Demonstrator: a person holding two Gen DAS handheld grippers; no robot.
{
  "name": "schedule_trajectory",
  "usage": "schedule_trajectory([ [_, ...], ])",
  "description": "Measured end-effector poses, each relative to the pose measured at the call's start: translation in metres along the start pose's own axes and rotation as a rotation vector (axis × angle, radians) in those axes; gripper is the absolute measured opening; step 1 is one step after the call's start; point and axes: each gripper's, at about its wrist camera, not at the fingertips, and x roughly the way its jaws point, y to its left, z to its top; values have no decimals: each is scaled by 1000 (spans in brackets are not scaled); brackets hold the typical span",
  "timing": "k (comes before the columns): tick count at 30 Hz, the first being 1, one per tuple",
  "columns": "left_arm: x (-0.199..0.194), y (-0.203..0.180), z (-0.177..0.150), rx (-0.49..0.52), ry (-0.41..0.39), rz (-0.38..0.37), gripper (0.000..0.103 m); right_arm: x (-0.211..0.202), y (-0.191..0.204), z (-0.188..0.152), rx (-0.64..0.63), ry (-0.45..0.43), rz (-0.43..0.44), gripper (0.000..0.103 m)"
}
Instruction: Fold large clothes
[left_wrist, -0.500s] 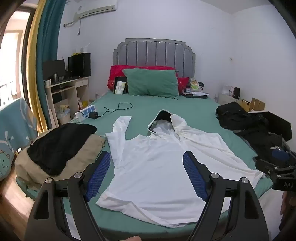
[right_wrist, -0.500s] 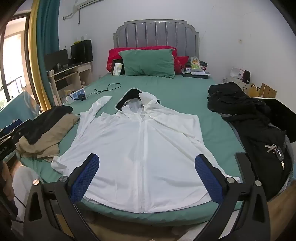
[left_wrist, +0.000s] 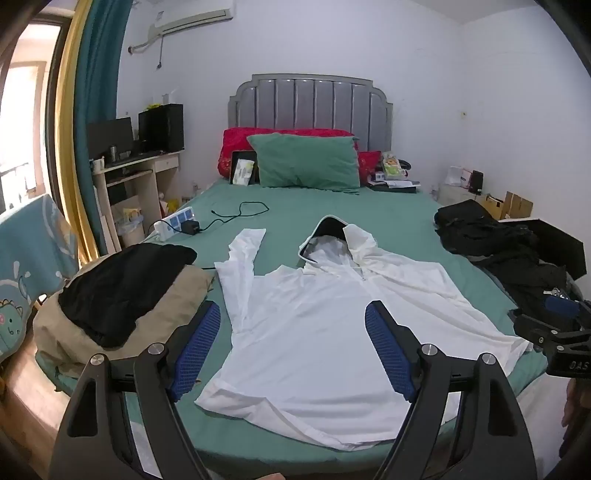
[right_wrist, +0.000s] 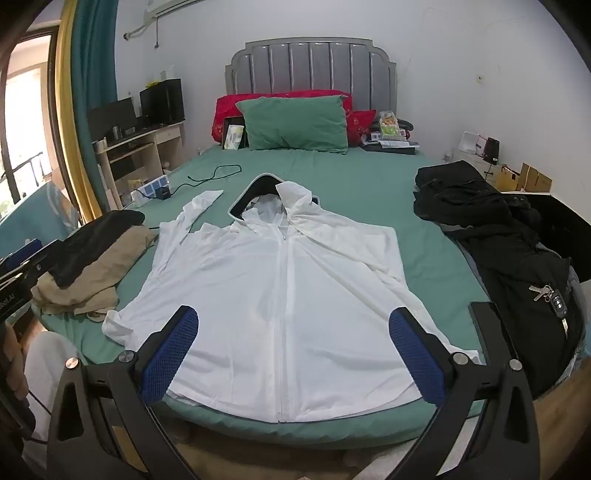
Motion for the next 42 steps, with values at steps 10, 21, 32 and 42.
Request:
schedule_trajectory([
  [10, 0, -2, -1, -1, 1, 1, 83, 0, -1, -1, 3, 1, 1, 102],
  [21, 0, 3, 0, -11, 4, 0, 83, 0, -1, -2, 2, 1, 0, 102],
  [32, -1, 3, 1, -11, 6, -2, 83, 1, 0, -1, 2, 1, -1, 102],
  [42, -1, 4, 1, -10, 4, -1, 83, 0, -4, -1, 4, 1, -3, 102],
])
